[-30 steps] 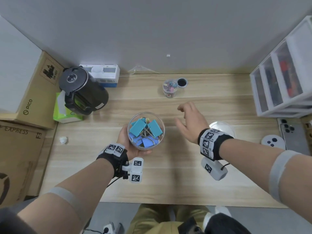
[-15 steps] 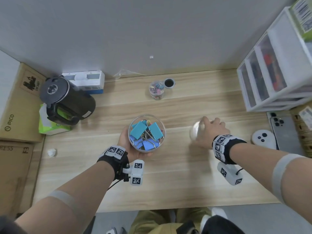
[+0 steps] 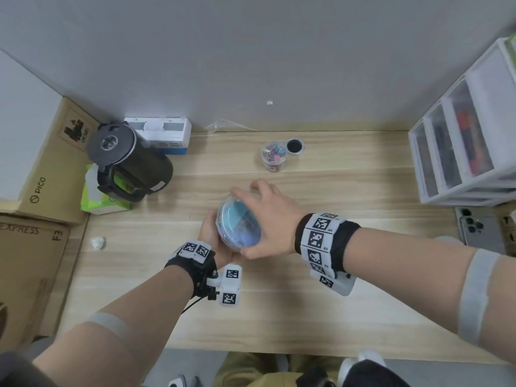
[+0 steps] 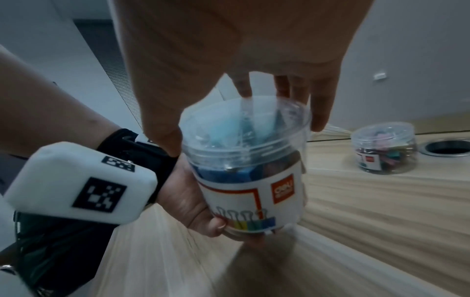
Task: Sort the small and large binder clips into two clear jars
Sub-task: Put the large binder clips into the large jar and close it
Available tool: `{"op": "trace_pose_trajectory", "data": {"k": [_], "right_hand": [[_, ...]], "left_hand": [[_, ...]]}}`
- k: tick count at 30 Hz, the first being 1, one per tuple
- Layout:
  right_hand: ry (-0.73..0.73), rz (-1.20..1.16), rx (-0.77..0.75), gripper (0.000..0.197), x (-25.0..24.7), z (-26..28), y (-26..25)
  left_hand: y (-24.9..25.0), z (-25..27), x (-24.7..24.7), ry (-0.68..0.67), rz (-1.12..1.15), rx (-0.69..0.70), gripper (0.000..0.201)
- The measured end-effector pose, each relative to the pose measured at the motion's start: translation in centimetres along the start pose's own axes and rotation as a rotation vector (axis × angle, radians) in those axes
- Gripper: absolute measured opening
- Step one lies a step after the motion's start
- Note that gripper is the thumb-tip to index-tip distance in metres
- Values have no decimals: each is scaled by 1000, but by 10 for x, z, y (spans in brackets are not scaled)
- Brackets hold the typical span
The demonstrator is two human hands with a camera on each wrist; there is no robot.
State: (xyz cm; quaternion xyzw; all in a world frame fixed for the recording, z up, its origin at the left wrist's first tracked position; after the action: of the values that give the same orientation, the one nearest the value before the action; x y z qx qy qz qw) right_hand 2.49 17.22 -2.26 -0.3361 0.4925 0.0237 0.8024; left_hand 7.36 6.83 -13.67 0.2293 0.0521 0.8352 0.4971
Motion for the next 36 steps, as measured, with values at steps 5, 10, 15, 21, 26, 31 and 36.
{"op": "trace_pose_trajectory", "data": {"k": [5, 10, 15, 21, 26, 31, 36], "right_hand": [[-28, 101, 10, 114, 6, -10, -15], [12, 95, 252, 108, 4, -9, -1], [11, 147, 376, 118, 8, -11, 7], [-28, 4, 464, 128, 22, -7, 25], [-47, -92, 458, 135, 33, 2, 56], [-25, -10, 467, 138, 17, 15, 100], [60, 243, 516, 124, -14, 17, 153]], "left_hand": [[4, -6, -14, 45, 41, 83, 44], [-2, -6, -19, 33, -166, 1, 57], [-1, -7, -17, 35, -238, 21, 58], [1, -8, -12, 51, -306, 36, 58], [-6, -10, 7, -71, -345, -45, 64], [0, -18, 27, -77, -349, -84, 73], [16, -26, 28, -26, -353, -30, 69]]}}
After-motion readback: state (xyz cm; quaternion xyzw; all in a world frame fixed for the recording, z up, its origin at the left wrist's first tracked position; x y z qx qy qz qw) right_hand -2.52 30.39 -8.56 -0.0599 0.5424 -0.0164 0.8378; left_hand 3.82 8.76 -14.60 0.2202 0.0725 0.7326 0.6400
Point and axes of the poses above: each hand's wrist, its own z-axis away from the middle knuckle, its own x-axis out of the palm, y = z × x, the point moved 9 cm from there along -z, towards the middle knuckle
